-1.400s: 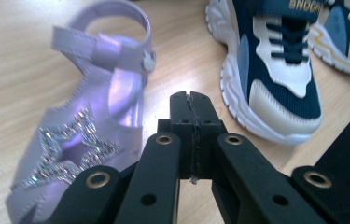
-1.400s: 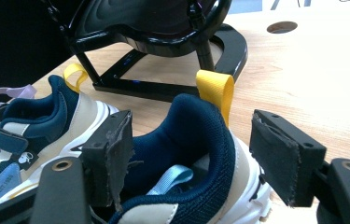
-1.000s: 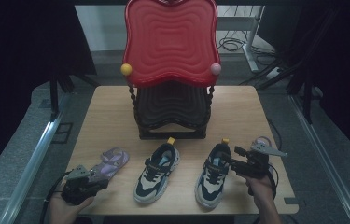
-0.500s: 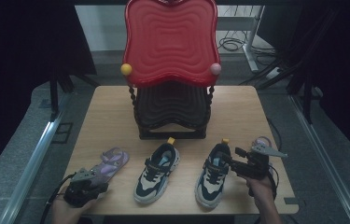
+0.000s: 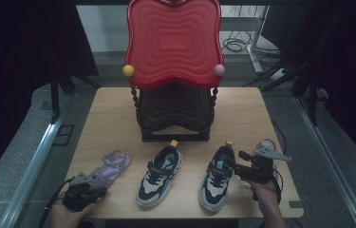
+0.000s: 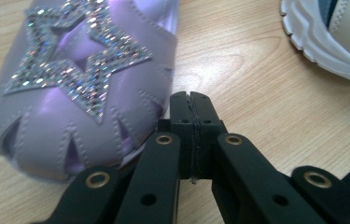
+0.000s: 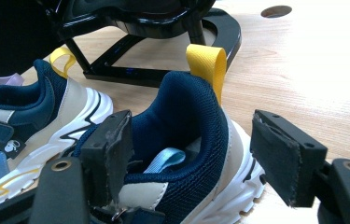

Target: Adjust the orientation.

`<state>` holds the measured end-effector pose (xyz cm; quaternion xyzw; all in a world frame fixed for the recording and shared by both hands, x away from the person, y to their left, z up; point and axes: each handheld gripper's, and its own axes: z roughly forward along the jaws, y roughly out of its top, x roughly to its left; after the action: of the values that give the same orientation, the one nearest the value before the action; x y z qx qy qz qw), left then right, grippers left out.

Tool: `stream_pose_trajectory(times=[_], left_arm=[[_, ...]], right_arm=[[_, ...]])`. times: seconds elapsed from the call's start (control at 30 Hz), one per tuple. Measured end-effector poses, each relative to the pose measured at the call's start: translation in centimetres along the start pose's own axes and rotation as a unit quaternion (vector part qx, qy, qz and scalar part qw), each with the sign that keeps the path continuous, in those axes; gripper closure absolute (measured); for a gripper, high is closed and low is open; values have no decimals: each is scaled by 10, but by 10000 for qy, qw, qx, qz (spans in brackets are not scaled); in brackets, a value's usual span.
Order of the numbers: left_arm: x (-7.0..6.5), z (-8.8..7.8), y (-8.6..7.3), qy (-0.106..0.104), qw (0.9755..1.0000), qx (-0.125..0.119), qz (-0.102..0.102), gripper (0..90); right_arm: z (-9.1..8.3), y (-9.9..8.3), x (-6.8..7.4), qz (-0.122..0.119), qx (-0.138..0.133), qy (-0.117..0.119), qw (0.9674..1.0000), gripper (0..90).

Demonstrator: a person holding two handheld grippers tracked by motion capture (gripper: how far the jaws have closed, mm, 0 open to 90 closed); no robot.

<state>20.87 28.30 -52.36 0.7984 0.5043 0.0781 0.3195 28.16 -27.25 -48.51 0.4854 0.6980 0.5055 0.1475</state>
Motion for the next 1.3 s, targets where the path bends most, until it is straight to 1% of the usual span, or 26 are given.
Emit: stream_pose_trajectory(times=[0.07,0.3,0.5,0.73,0.9,1.03,1.23,1.3], left_arm=[[2,-1,-1,-33,10000,-25,-26,900],[9,-5,-3,70,9999,8,-104,898],[13,-7,-2,48,9999,-1,-160,898],[16,-8,-2,49,9999,27,-160,900],[19,-9,-4,139,9997,18,-216,897],[23,-10,-4,293,9992,44,-255,888],[30,-11,-1,183,9994,22,-303,895],[34,-12,0,221,9992,43,-326,893]], right_arm=[[0,0,0,-18,5,-5,10000,305],[-2,0,-2,-5,-22,-75,10000,307],[1,0,2,-105,46,-48,9999,307],[0,0,1,-34,18,-71,10000,306],[-2,0,-1,-23,12,-106,9999,307],[-1,0,-1,-28,18,-114,9999,308],[-1,0,0,-26,35,-119,9999,309],[0,-1,0,-2,48,-124,9999,309]])
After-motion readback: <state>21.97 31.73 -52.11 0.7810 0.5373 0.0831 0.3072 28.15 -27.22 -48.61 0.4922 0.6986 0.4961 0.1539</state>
